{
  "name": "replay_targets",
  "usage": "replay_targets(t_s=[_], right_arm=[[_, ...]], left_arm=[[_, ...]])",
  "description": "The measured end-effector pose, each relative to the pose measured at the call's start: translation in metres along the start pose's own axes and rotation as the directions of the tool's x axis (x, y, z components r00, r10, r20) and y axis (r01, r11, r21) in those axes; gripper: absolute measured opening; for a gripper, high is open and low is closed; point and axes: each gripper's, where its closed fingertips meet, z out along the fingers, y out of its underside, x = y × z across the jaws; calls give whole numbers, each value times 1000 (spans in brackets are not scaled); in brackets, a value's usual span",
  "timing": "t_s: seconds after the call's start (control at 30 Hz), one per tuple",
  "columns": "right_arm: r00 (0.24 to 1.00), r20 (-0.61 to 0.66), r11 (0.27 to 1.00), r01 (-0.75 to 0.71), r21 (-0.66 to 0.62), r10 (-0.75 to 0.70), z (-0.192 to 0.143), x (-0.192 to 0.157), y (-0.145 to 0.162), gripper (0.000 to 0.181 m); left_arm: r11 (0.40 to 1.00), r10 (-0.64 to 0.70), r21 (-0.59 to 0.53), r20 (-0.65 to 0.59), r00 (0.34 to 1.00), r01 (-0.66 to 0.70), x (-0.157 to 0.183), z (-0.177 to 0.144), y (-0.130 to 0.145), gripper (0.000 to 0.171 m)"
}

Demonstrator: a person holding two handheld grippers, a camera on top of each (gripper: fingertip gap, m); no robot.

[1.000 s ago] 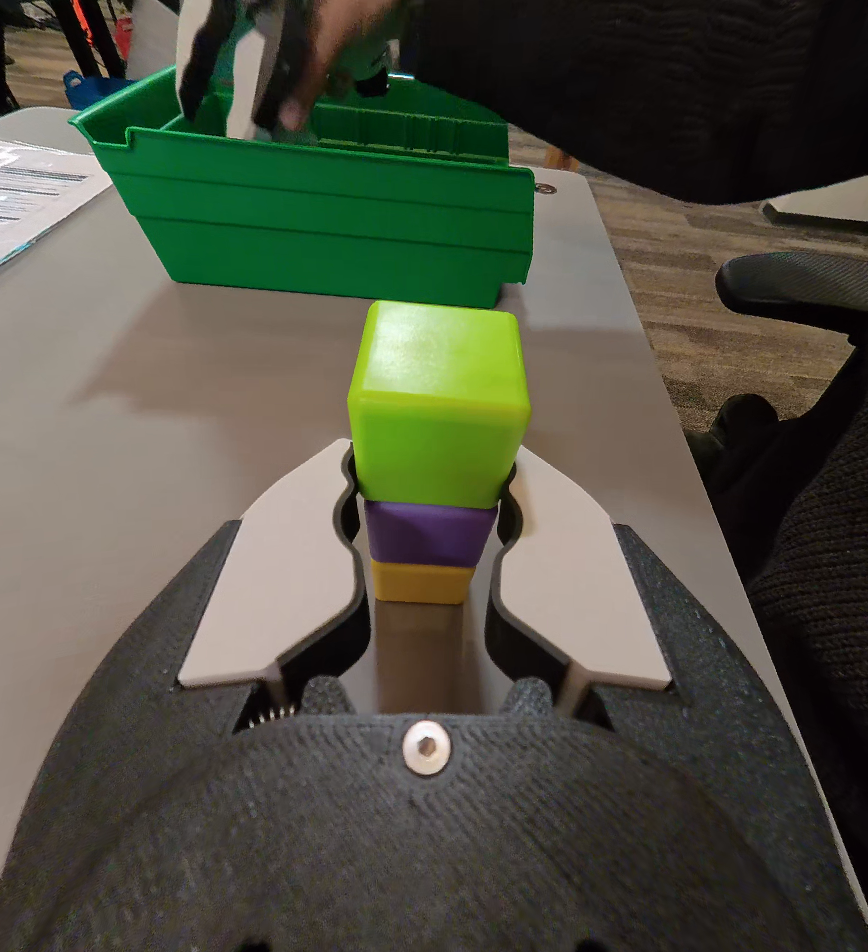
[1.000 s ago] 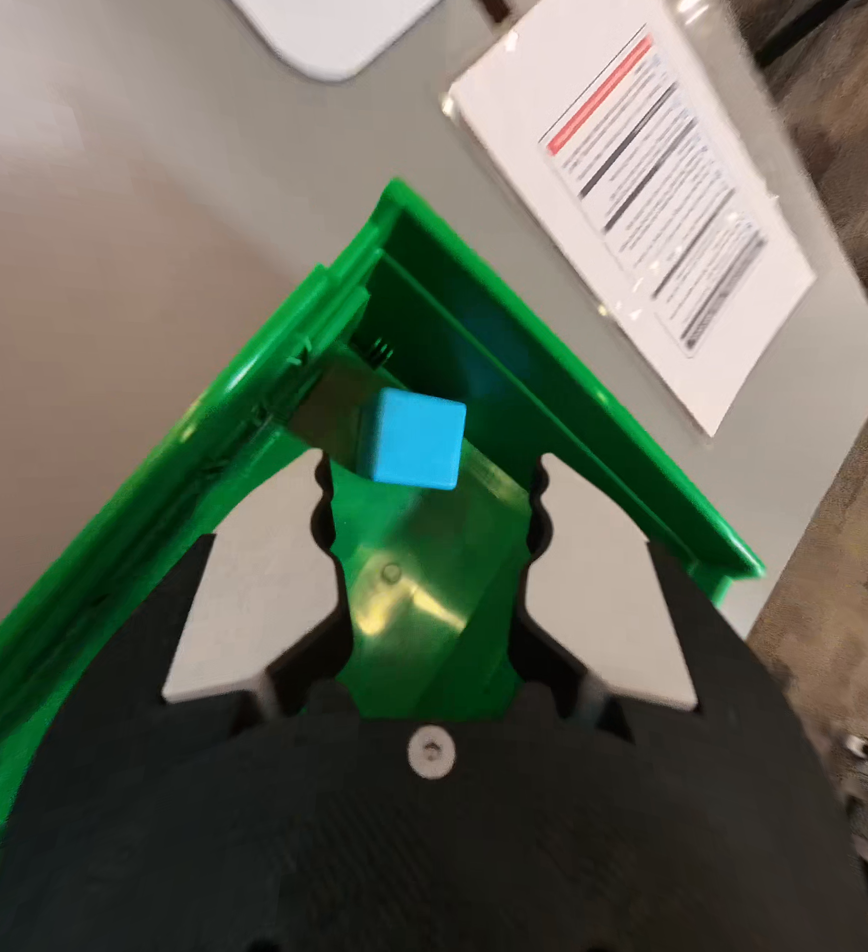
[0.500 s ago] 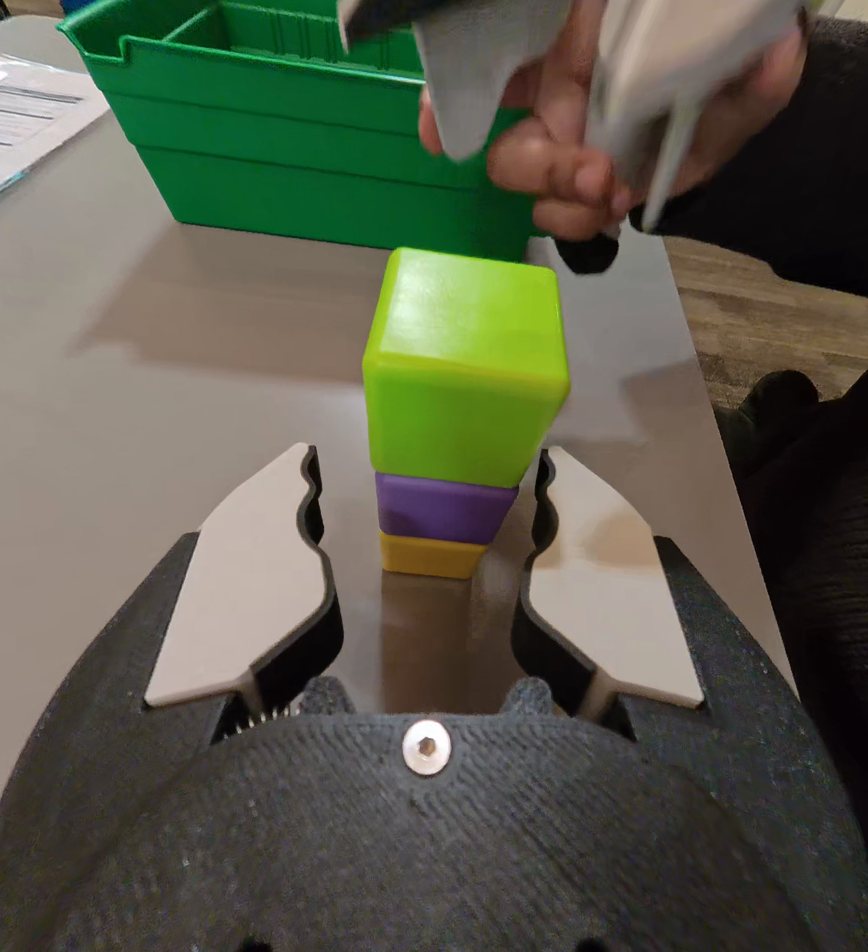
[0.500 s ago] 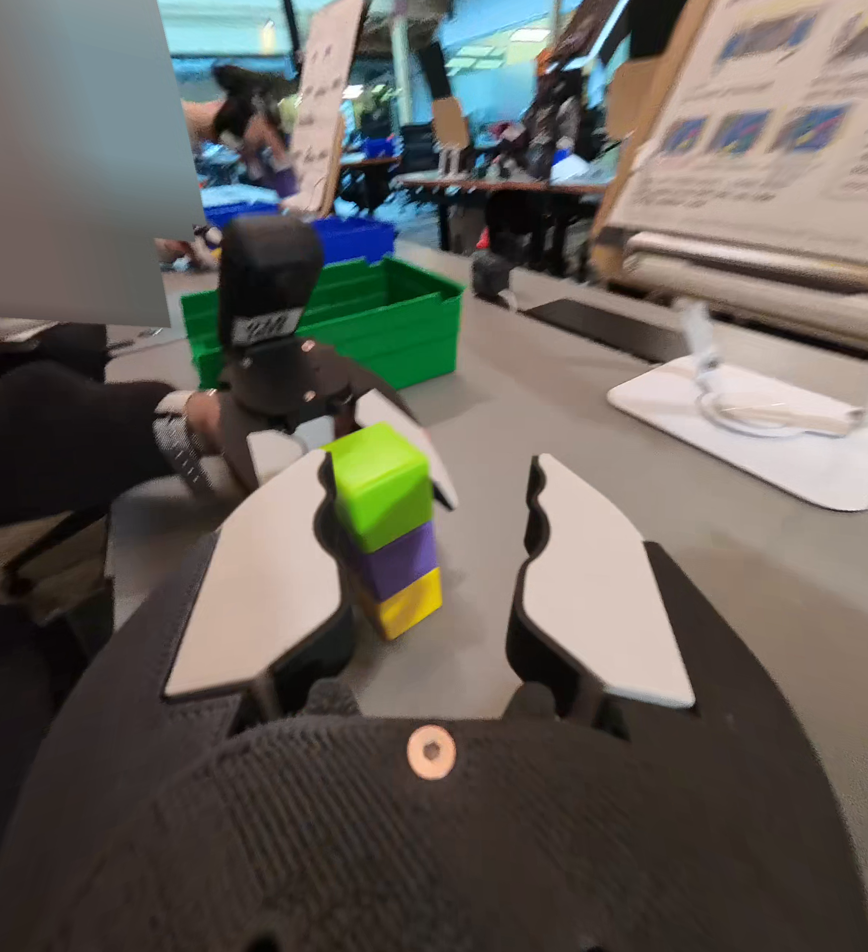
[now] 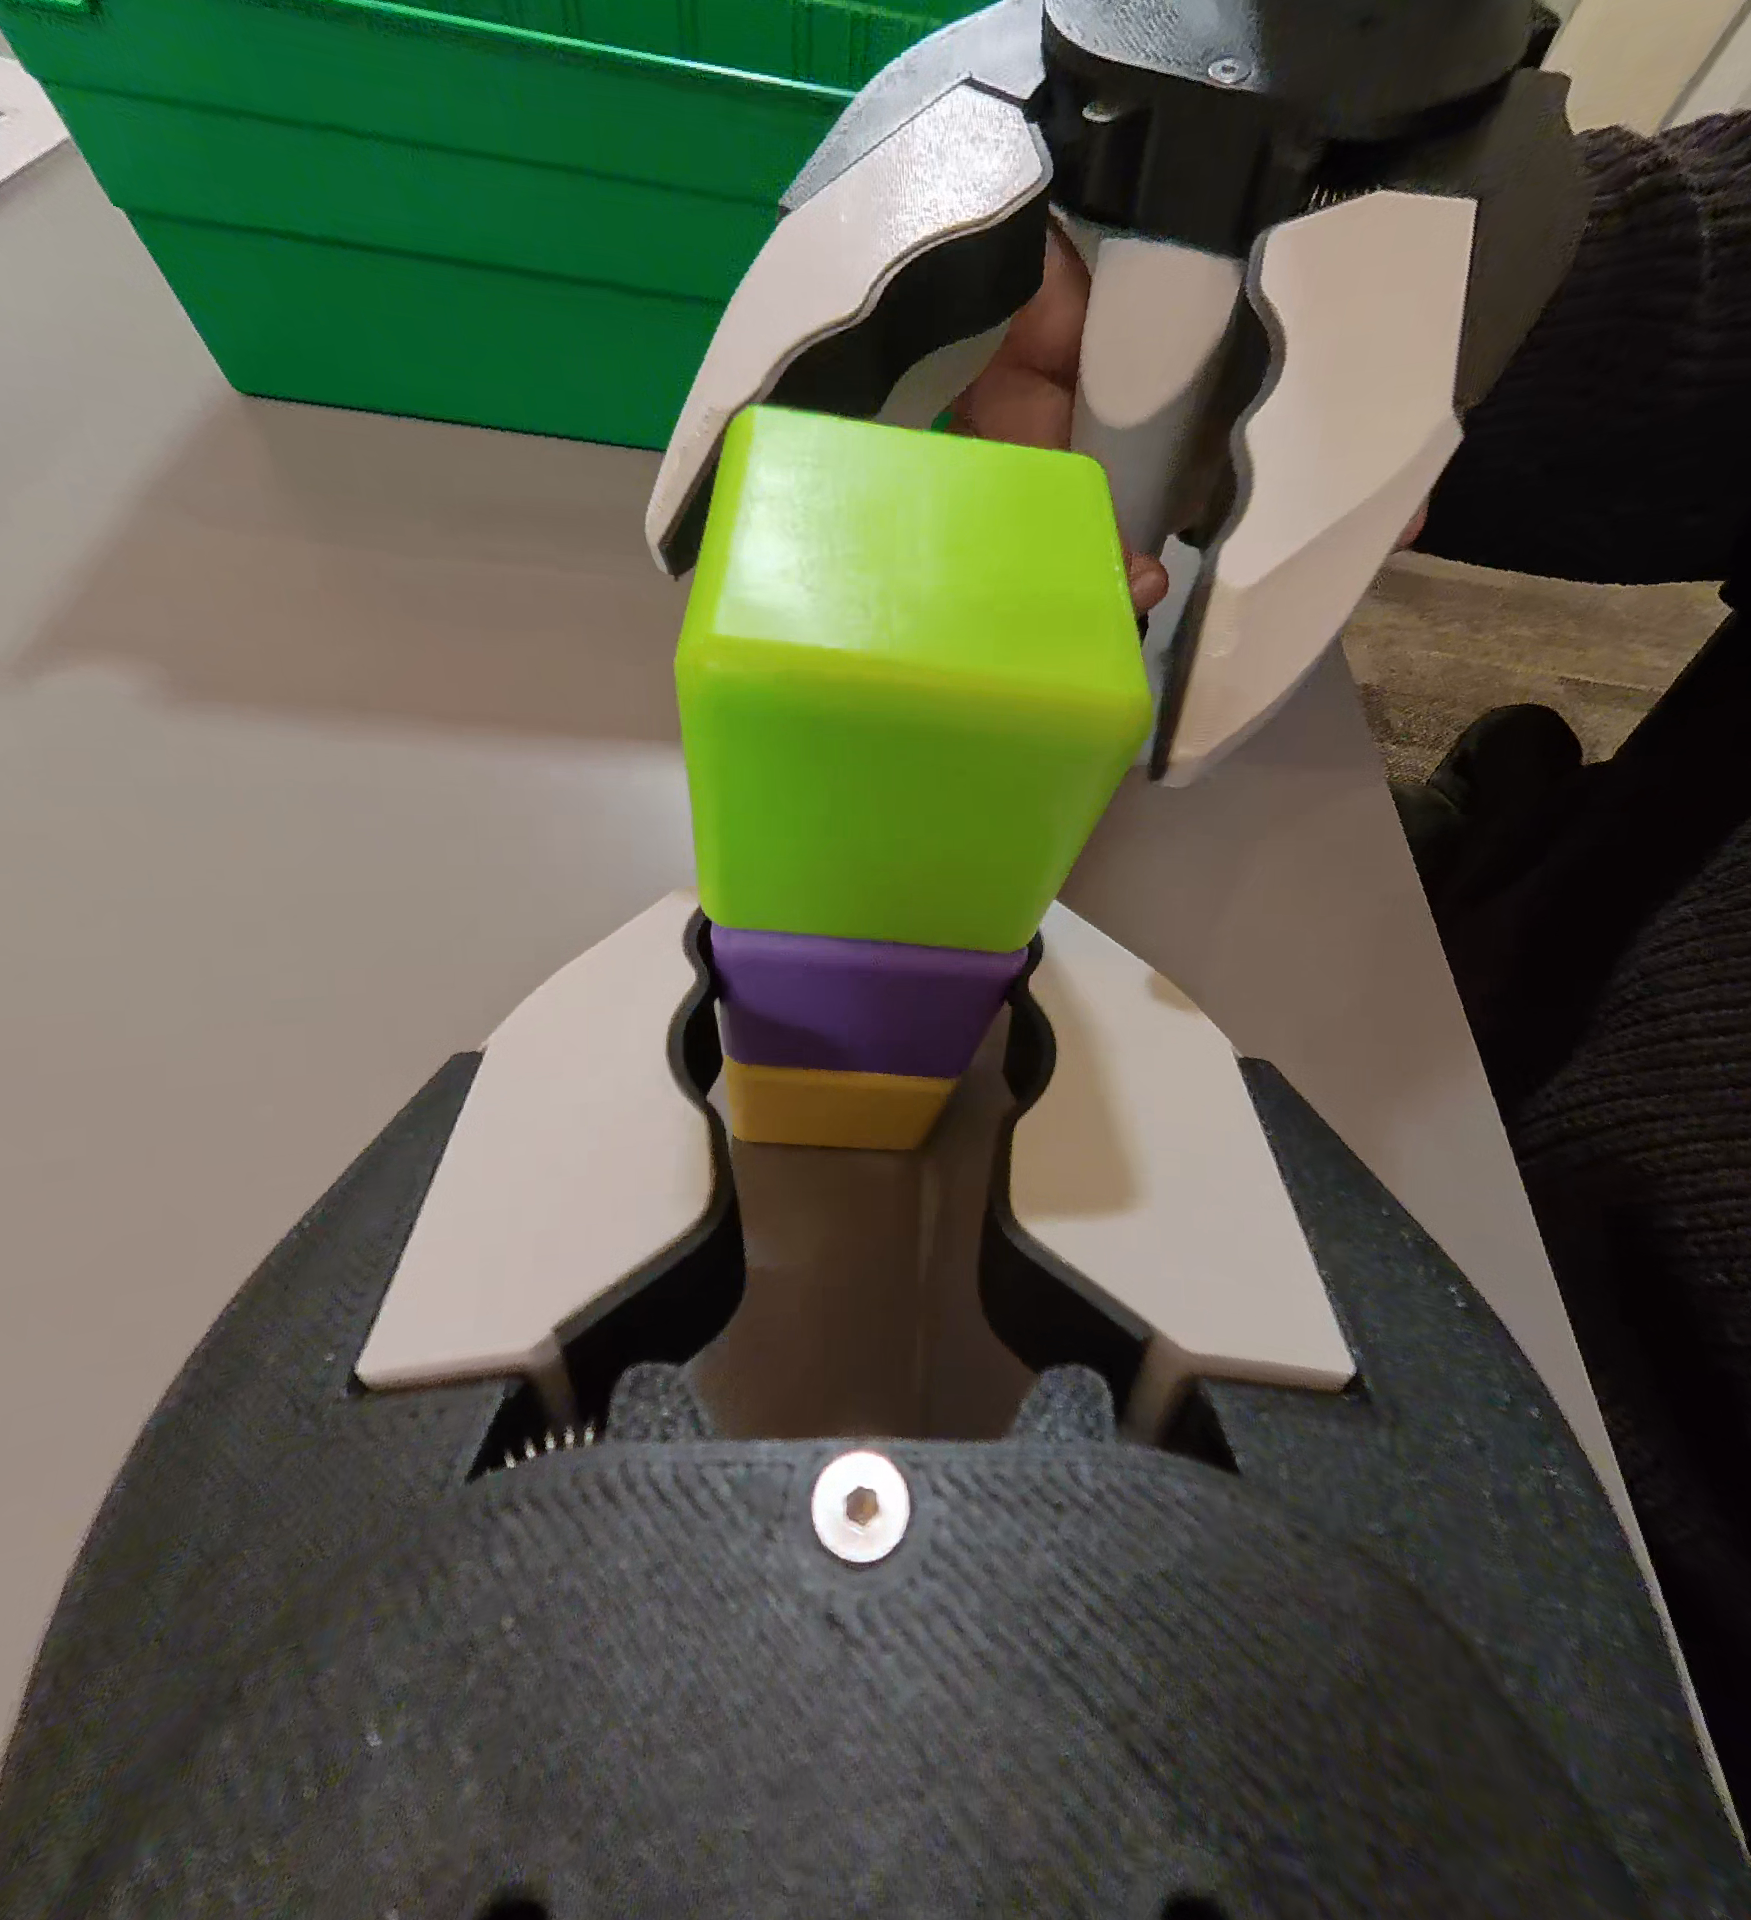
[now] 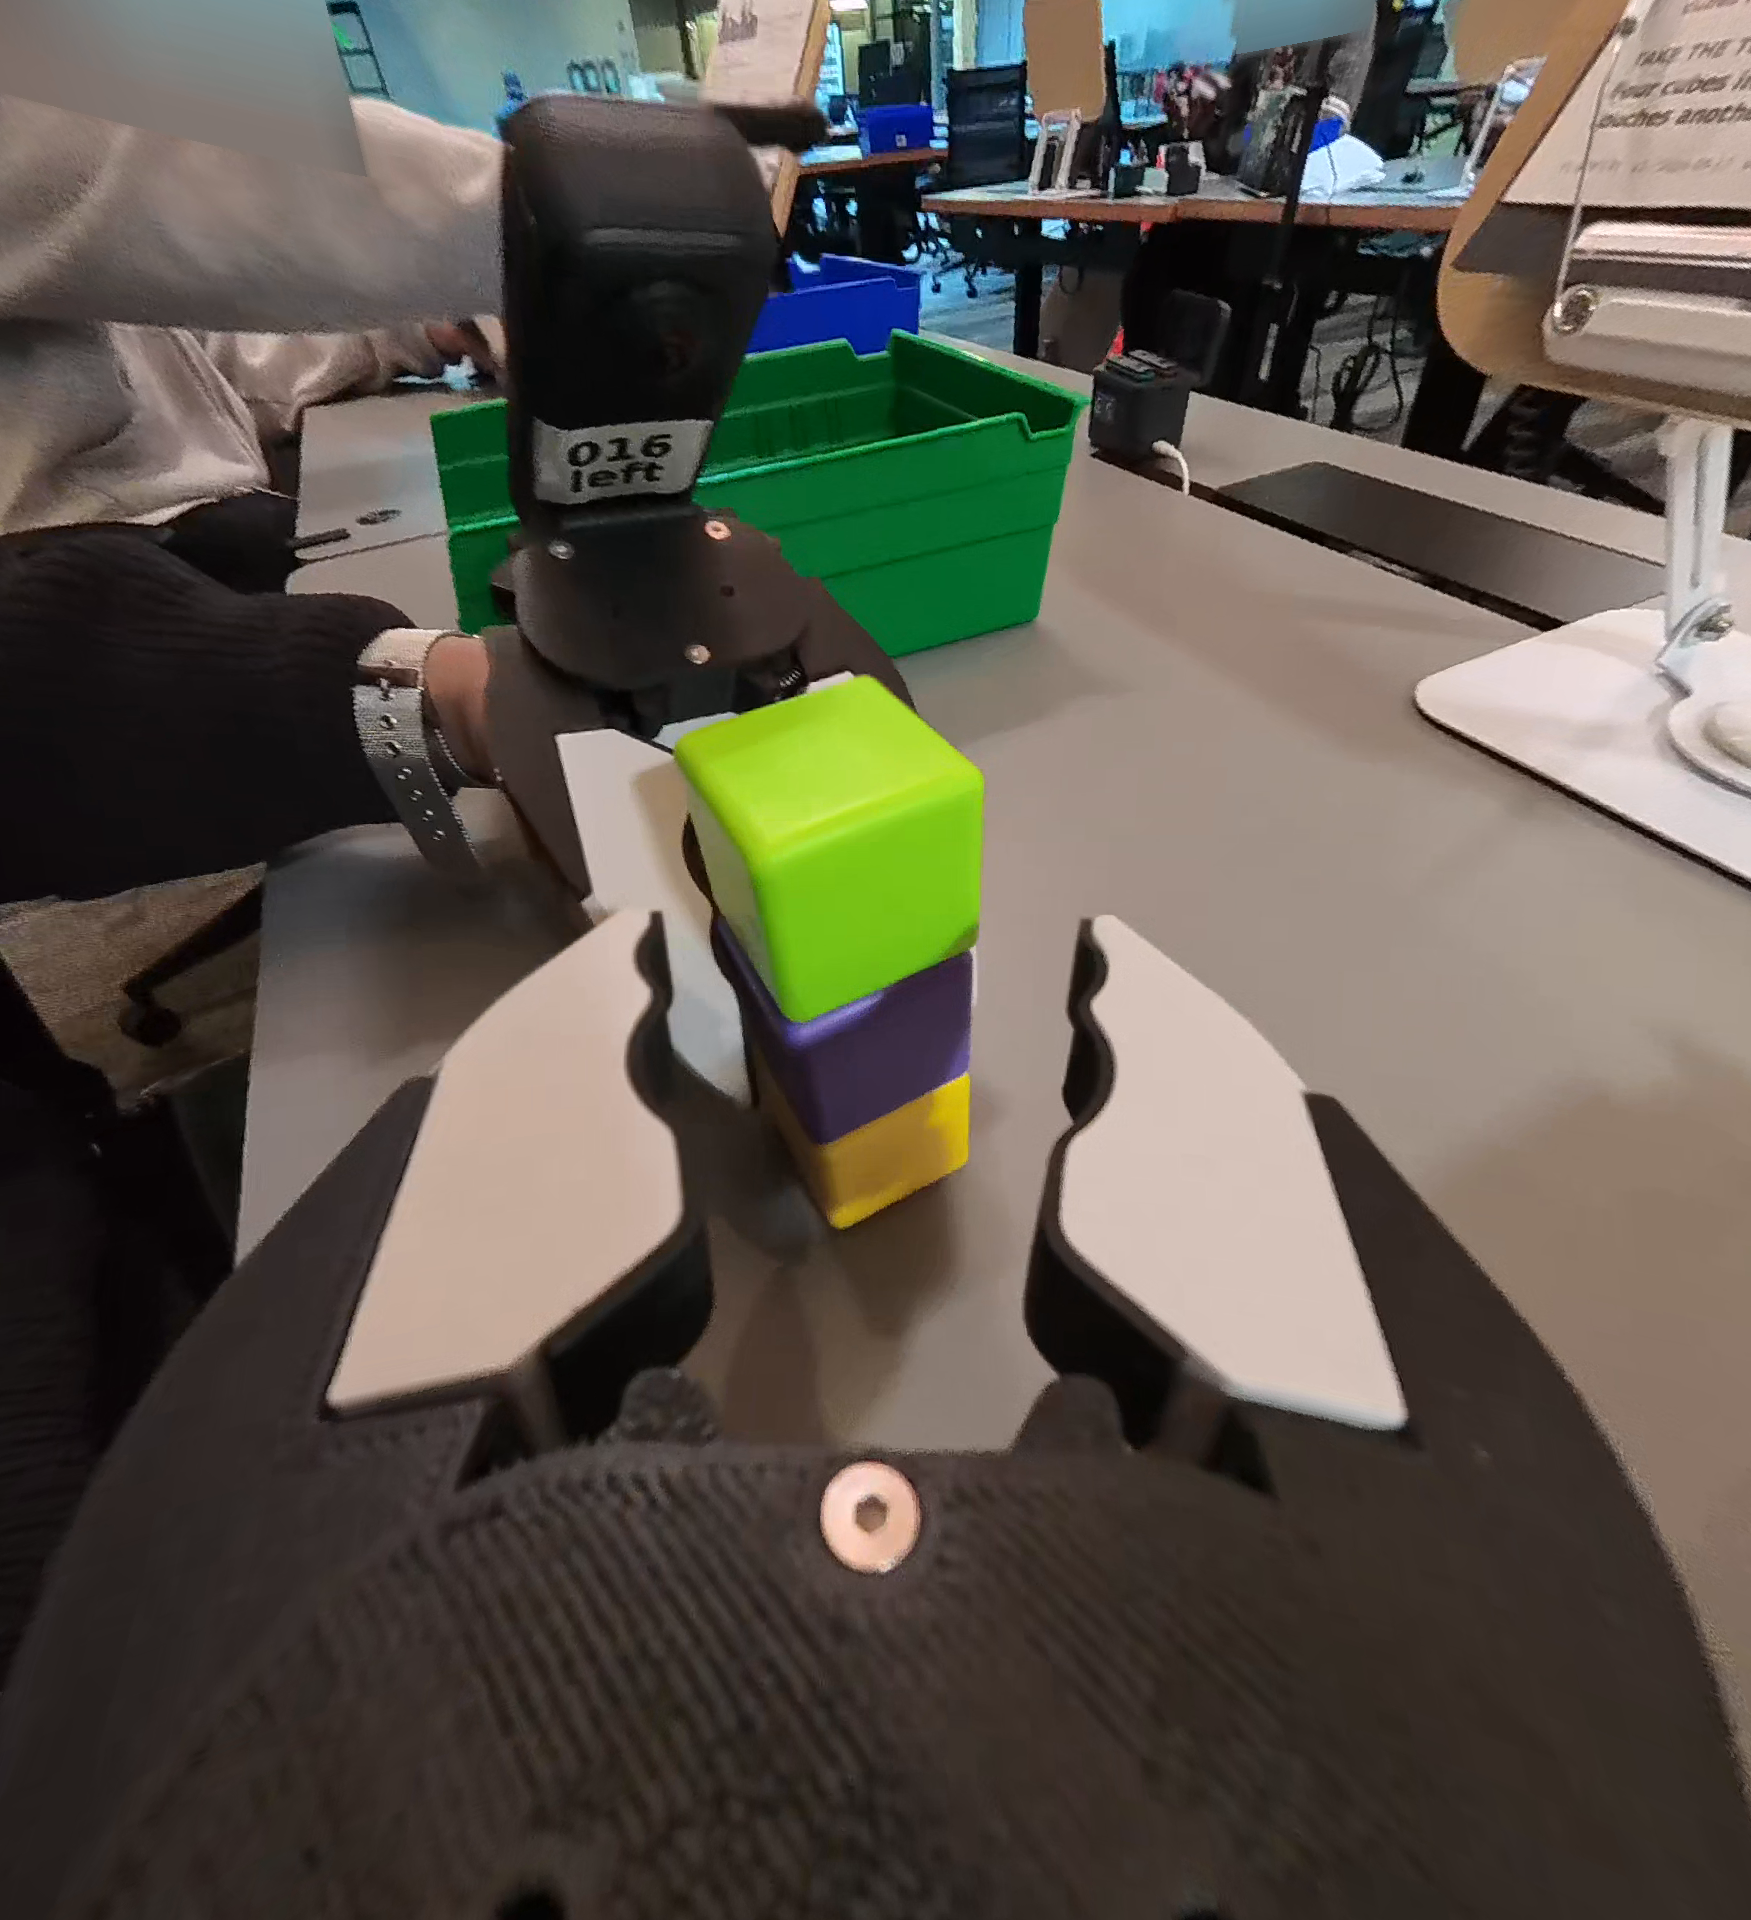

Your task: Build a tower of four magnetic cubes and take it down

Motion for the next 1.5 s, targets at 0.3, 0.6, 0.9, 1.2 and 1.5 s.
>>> replay_targets(t_s=[0.3,0.6,0.9,1.2,1.5], right_arm=[[993,119,994,14,105,-26,6,-6,-8,69],[976,191,987,81,137,-106,13,-6,-8,50],[977,204,990,43,134,-70,11,-3,-9,50],[974,219,951,-116,288,53,-3,5,-45,49],[995,103,959,-43,280,14,-25,14,-67,49]], left_arm=[[1000,-11,-5,-18,1000,11,-1,1,0,54],[999,30,-16,6,1000,-30,0,3,1,53],[998,55,-21,25,998,-54,-2,4,1,51],[997,69,-24,58,996,-68,-8,3,0,51],[998,63,-25,66,996,-61,-9,3,1,52]])
